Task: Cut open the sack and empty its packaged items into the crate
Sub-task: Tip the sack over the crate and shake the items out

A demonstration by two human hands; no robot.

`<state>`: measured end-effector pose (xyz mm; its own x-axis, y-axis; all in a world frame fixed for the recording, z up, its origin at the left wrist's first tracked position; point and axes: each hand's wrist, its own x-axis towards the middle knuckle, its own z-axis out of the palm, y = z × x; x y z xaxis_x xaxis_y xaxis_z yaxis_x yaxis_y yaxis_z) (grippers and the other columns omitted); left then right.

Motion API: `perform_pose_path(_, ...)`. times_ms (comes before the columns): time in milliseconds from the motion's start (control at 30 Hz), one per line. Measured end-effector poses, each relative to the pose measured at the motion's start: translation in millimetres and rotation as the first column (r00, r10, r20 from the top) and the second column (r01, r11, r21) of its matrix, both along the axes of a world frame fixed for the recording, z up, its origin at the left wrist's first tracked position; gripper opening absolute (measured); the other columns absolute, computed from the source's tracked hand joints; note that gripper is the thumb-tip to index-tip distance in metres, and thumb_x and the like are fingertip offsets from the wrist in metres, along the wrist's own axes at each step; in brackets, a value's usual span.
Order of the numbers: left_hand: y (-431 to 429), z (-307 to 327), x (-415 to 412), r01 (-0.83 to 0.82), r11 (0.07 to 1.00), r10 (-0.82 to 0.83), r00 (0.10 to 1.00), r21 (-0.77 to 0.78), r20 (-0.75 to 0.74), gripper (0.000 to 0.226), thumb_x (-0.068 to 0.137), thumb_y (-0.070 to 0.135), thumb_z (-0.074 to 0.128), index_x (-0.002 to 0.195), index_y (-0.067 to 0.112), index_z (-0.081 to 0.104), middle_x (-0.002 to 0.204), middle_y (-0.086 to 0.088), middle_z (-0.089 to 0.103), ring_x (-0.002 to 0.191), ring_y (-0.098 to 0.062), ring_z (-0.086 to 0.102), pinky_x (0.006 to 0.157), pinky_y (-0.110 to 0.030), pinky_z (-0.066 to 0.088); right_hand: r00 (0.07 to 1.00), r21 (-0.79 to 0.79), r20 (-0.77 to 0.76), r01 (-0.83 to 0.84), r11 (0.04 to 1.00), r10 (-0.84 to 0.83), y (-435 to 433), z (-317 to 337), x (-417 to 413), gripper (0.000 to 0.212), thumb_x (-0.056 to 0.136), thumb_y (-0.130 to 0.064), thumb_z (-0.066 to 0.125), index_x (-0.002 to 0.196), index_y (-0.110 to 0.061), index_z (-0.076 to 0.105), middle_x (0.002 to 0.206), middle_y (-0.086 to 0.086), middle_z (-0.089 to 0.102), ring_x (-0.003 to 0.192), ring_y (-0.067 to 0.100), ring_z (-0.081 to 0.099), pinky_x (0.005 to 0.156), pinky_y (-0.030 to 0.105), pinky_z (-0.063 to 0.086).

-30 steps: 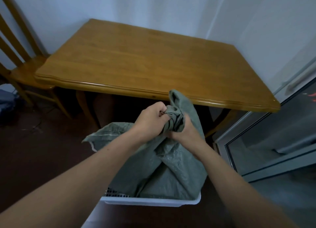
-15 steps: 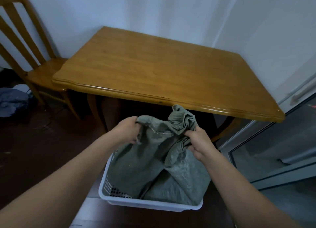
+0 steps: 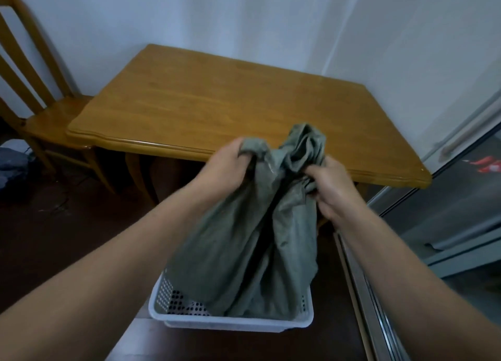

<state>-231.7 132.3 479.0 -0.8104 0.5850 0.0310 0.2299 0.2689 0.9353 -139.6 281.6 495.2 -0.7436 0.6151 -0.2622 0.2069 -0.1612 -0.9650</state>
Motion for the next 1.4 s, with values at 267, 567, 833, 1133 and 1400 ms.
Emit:
perform_pose_path(267,2,-36,8,0.020,1.000,-0.015,0.973,-0.022,0.231,0.020,0.098,0.021,0.046,0.111,0.027,0.058,0.107,0.002,0.067,0.103,-0.018,0.062,0.090,-0.033,0.050,0.999,-0.126,-0.032,-0.024,0.992,0.020,5,-28,7,0.027,0.091,-0.001,0.052,0.116,-0.009,0.059,0.109,0.014,0.068,0.098,0.029,0.066,0.084,0.043,0.054)
perform_pose_path(567,-9,-99,28,0.305,0.885,-0.309,0.950,-0.353,0.046,0.102,0.044,0.067,0.078,0.130,0.031,0.036,0.129,0.012,0.046,0.124,-0.010,0.043,0.107,-0.036,0.040,0.990,-0.646,0.136,0.124,0.753,-0.046,-7,-44,18,0.031,0.097,-0.021,0.041,0.093,-0.001,0.063,0.075,0.017,0.072,0.083,0.030,0.063,0.071,0.042,0.049)
perform_pose_path(833,15,-105,63,-0.043,0.990,-0.020,0.903,0.136,0.429,0.009,0.092,0.020,0.056,0.087,0.027,0.056,0.096,0.003,0.062,0.090,-0.009,0.059,0.073,-0.013,0.048,0.948,-0.763,-0.279,-0.317,0.564,0.154,-17,-36,32,0.054,0.081,-0.015,0.042,0.134,0.000,0.045,0.140,0.021,0.049,0.132,0.036,0.043,0.115,0.050,0.025)
perform_pose_path(1133,8,-88,50,0.174,0.983,-0.042,0.535,-0.062,0.844,0.029,0.089,0.034,0.057,0.102,0.010,0.068,0.092,-0.010,0.072,0.083,-0.025,0.067,0.077,-0.034,0.055,0.508,0.522,0.823,-0.853,0.017,0.254,3,-110,51,0.106,0.063,-0.065,0.067,0.147,-0.024,0.017,0.152,-0.003,0.023,0.143,0.015,0.013,0.118,0.048,0.004)
perform_pose_path(1400,-33,-95,46,0.131,0.634,-0.403,0.897,-0.762,-0.181,0.075,0.067,0.064,0.066,0.124,0.022,0.041,0.123,0.000,0.051,0.119,-0.013,0.048,0.102,-0.031,0.037,0.631,-0.108,0.552,-0.594,0.797,0.545,-5,-164,40,0.022,0.080,-0.017,0.070,0.101,-0.010,0.070,0.099,0.008,0.072,0.091,0.020,0.069,0.077,0.029,0.055)
